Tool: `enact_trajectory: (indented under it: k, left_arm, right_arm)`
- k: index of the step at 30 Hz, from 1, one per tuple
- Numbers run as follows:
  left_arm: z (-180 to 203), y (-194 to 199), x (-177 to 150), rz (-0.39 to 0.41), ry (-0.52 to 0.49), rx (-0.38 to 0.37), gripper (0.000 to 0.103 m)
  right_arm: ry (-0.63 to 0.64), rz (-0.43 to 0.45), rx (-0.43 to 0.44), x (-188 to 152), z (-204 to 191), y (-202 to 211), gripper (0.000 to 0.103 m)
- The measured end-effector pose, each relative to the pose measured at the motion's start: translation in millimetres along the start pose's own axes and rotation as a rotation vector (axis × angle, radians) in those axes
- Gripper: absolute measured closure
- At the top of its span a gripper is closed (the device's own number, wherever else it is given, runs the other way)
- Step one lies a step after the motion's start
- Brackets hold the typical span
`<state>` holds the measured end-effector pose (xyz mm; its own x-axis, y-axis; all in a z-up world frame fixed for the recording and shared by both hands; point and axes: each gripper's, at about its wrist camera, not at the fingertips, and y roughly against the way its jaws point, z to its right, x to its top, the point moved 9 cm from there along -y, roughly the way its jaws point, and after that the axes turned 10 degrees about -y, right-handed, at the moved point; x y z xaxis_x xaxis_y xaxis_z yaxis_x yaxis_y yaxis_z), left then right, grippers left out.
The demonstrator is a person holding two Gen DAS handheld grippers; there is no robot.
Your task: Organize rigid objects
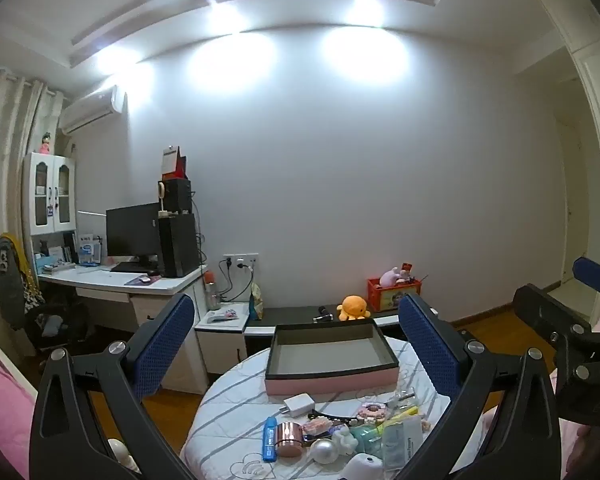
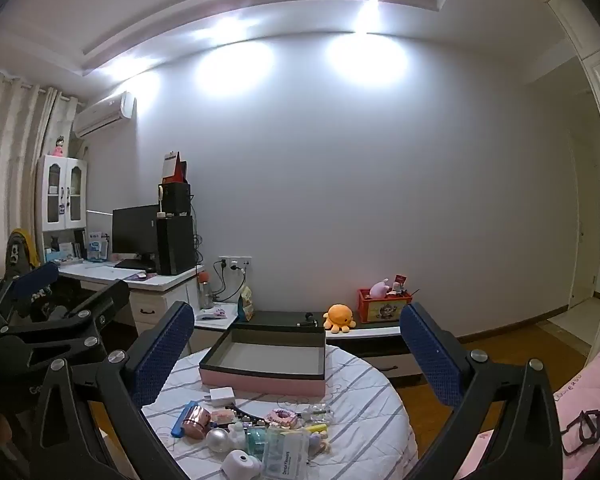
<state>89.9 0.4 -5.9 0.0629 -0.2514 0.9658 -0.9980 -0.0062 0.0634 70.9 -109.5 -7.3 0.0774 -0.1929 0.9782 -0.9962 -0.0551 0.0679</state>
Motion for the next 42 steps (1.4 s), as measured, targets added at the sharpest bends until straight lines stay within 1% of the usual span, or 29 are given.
enact_trajectory:
  k: [4, 5, 7, 8, 10, 13, 15, 23, 31, 42]
  left_arm:
    - [1.3, -1.8, -1.1, -0.011, -0.012, 0.007, 0.000]
    - [-4.4, -1.1, 1.3, -0.008, 0.018, 0.014, 0.000]
    - [-6.2, -1.3, 1.8, -0.013, 0.024, 0.007, 0.000]
    - [-7.8, 1.2, 2.7, -0.008, 0.031, 0.007, 0.000]
    - [-10.2, -0.4, 2.7, -0.014, 0.029, 0.004, 0.000]
    - [-1.5, -8.7, -1.2, -0.018, 0.010, 0.005, 0.000]
    - [-2.8, -8.2, -1.3, -0.019, 0.009, 0.008, 0.000]
    - [-6.8, -8.1, -3.8, -0.019, 0.018, 0.002, 0.000]
    - [-8.1, -11.9, -4.6, -0.027, 0.018, -0.005, 0.000]
    - [-7.5, -14.2, -5.3, -0.011, 0.020, -0.011, 0.000]
  right_arm:
    - [0.002, 0.008, 0.001, 0.0, 0.4, 0.4, 0.000]
    - [0.001, 0.004, 0.002, -0.5, 0.6, 0.7, 0.000]
    - [0.001, -0.002, 0.003, -0.8, 0.6, 0.7, 0.000]
    - [0.005, -0.009, 0.006, 2.7, -7.4, -4.2, 0.000]
    - [0.012, -0.011, 0.012, 6.3, -10.7, 0.7, 0.000]
    - [0.025, -0.011, 0.018, 9.0, -17.7, 5.3, 0.000]
    - [0.035, -0.015, 0.032, 7.1, -17.6, 3.9, 0.000]
    - [0.032, -0.022, 0.029, 10.9, -16.3, -0.8, 0.000]
    - [0.032, -0.026, 0.031, 4.9, -15.1, -4.8, 0.000]
    - [0.030, -0.020, 0.037, 0.5, -12.6, -7.5, 0.000]
